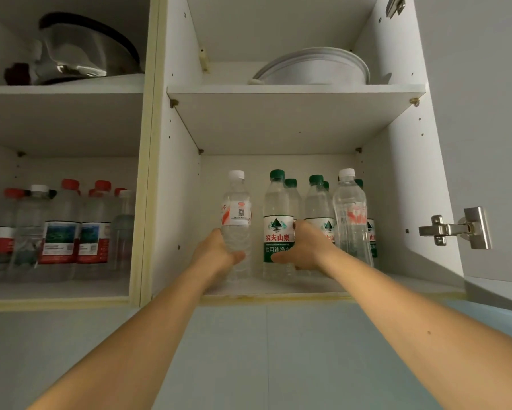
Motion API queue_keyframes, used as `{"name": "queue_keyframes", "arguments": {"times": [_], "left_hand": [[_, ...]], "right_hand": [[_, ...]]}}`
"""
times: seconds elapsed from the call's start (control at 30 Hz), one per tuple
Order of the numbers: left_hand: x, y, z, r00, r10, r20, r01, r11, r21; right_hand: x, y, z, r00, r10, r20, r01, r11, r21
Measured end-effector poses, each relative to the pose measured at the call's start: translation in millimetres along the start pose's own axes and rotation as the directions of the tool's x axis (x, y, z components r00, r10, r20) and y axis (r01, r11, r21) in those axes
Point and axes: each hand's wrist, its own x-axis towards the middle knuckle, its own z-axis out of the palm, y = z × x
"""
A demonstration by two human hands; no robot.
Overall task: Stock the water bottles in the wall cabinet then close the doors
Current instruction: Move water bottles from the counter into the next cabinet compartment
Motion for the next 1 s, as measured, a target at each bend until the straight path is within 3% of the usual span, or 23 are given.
{"name": "queue_keyframes", "arguments": {"times": [0.17, 0.5, 0.7, 0.83, 1.0], "left_hand": [[16.3, -1.4, -15.8, 0.983, -0.139, 0.120, 0.142, 0.990, -0.016], [39.0, -18.9, -18.2, 0.972, -0.213, 0.102, 0.211, 0.977, 0.029], [56.0, -8.2, -13.9, 0.999, -0.019, -0.038, 0.032, 0.921, 0.387], [70.0, -10.8, -16.9, 0.992, 0.126, -0.004, -0.099, 0.796, 0.597], [94.6, -14.6, -15.6, 0.980, 0.186, 0.068, -0.144, 0.433, 0.890]], "right_hand": [[18.8, -15.8, 18.8, 0.994, -0.061, 0.086, 0.064, 0.997, -0.031], [60.9, -23.7, 36.9, 0.974, -0.030, 0.225, 0.047, 0.996, -0.072], [85.2, -26.6, 46.0, 0.957, 0.000, 0.290, 0.021, 0.997, -0.070], [99.3, -31.0, 55.7, 0.950, 0.022, 0.311, 0.005, 0.996, -0.087], [117.2, -28.3, 63.6, 0.943, 0.046, 0.329, -0.014, 0.995, -0.101]]}}
